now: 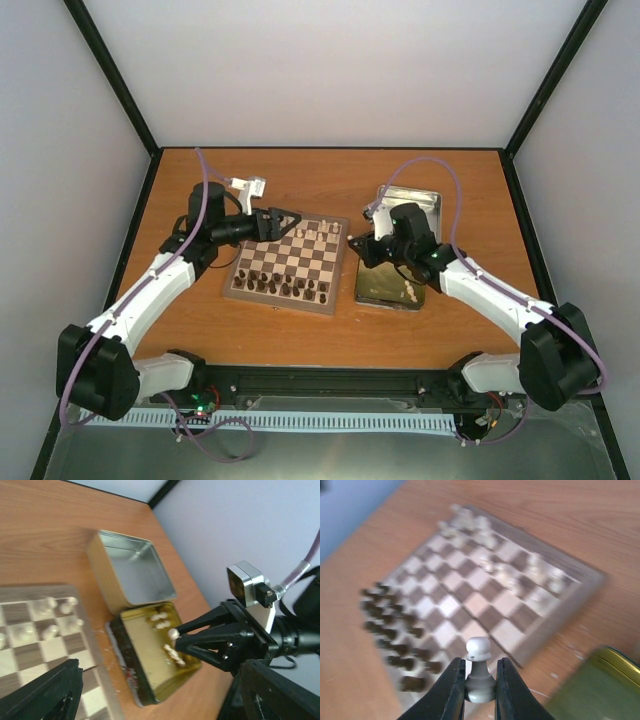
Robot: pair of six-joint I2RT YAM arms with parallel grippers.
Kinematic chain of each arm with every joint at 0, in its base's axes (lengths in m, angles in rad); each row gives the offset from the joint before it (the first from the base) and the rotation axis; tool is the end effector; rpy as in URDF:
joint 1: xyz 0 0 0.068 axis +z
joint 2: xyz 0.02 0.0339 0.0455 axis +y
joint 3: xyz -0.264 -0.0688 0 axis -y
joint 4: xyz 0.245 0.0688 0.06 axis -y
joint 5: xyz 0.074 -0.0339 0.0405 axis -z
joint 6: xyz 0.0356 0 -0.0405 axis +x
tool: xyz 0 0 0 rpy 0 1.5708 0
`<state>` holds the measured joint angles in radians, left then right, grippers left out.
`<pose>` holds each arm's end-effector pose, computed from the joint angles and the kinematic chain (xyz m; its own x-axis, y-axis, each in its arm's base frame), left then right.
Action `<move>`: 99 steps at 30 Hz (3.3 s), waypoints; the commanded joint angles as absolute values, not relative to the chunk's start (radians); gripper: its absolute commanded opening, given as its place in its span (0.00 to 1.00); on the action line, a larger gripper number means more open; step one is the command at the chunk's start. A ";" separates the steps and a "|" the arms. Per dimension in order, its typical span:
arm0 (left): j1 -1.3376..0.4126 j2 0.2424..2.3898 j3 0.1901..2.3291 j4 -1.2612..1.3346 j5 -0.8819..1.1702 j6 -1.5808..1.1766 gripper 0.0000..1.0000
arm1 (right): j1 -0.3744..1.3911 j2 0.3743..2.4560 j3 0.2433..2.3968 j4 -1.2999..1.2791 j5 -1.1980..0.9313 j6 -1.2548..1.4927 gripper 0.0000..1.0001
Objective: Set up the chess pieces on the board
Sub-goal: Place the chess piece on the chessboard.
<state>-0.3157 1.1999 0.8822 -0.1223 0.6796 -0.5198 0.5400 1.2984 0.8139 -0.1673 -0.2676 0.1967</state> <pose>0.2476 -0.1044 0.2967 -0.7398 -0.1648 -0.6523 0.4776 0.5542 -0.6817 0.2352 0.1520 0.2410 -0.6424 -0.1653 -0.7483 -0.5614 0.7662 0.3127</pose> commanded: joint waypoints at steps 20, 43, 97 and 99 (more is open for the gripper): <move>-0.408 1.270 0.918 -0.066 0.971 -0.672 0.41 | 0.676 1.355 0.963 0.042 -0.686 0.140 0.15; -0.408 1.298 0.936 -0.120 0.919 -0.624 0.05 | 0.675 1.413 1.000 0.030 -0.561 0.167 0.22; -0.442 1.741 0.966 0.051 -0.130 -0.367 0.04 | 0.645 1.131 0.672 -0.078 -0.033 0.342 0.74; -0.442 1.749 0.969 0.057 -0.137 -0.364 0.05 | 0.644 1.129 0.674 -0.083 -0.034 0.341 0.74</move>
<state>-0.4370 1.7317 0.9272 0.0051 -0.1101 -0.3927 0.6495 1.1358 0.6662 -0.0792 -0.0395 0.3382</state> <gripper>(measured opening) 0.101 0.736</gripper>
